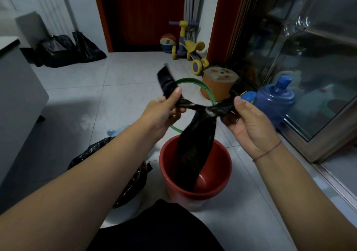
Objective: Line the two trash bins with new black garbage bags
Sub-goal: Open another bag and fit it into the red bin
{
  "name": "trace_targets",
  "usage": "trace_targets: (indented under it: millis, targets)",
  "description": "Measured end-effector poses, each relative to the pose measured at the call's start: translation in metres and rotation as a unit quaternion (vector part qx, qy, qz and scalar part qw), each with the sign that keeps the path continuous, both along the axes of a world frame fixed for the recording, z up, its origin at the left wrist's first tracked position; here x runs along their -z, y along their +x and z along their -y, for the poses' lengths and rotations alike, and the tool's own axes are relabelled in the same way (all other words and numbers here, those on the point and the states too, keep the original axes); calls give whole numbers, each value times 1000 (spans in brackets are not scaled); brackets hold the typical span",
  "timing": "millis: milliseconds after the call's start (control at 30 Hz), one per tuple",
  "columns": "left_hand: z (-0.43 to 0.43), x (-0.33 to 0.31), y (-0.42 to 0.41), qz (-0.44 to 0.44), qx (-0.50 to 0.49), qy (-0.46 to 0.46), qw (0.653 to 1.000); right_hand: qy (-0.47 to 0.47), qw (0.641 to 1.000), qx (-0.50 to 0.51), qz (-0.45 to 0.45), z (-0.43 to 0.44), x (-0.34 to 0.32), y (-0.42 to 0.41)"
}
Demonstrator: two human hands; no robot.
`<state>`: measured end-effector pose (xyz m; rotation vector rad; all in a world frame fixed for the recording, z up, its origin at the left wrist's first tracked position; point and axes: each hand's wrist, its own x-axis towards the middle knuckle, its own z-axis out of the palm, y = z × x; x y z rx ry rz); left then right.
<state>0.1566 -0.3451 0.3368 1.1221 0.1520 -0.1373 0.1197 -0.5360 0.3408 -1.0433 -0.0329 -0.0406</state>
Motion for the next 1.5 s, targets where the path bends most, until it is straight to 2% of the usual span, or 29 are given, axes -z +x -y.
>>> trace_targets:
  millis: [133,200,300,367,433,567,633,667,733,800,833,900,933,1000,1033,1067,1267,1500]
  targets:
    - [-17,4,9,-23,-83,-32,996,71,995,52,-34,19,-2,8]
    - [-28,6,12,-33,-111,-35,993,71,993,91,-33,27,-1,11]
    - [-36,8,15,-35,-121,-12,992,-17,989,145,-17,33,3,14]
    - [-33,8,15,-50,-134,0,990,-141,969,204,-1,35,8,16]
    - [-29,7,13,-68,-151,21,986,-212,947,242,13,36,9,17]
    - [-25,11,8,-105,-195,105,969,-170,962,210,41,28,6,17]
    - [-24,10,8,-111,-225,164,954,-177,965,186,57,23,4,17]
    - [-24,10,9,-110,-242,224,938,-189,964,175,62,21,2,17]
    - [-23,11,8,-78,-265,424,862,-208,963,152,74,17,0,15]
    - [-18,8,3,72,-271,545,790,-216,963,134,88,12,-2,13]
    - [-14,5,1,167,-248,571,765,-218,963,128,92,10,-4,13]
    - [-6,0,-4,314,-137,611,714,-222,963,120,96,7,-8,12]
    - [-1,-1,-7,359,-65,622,693,-223,963,118,99,7,-9,12]
    - [8,1,-12,392,68,628,669,-224,962,113,106,6,-12,13]
    - [11,4,-15,388,109,622,672,-226,961,112,109,5,-13,14]
    - [13,6,-17,373,131,608,689,-228,961,113,111,5,-14,14]
    - [21,8,-17,224,105,428,869,-217,949,209,88,18,-14,23]
    - [37,13,-23,96,69,294,948,-134,976,165,39,8,-6,17]
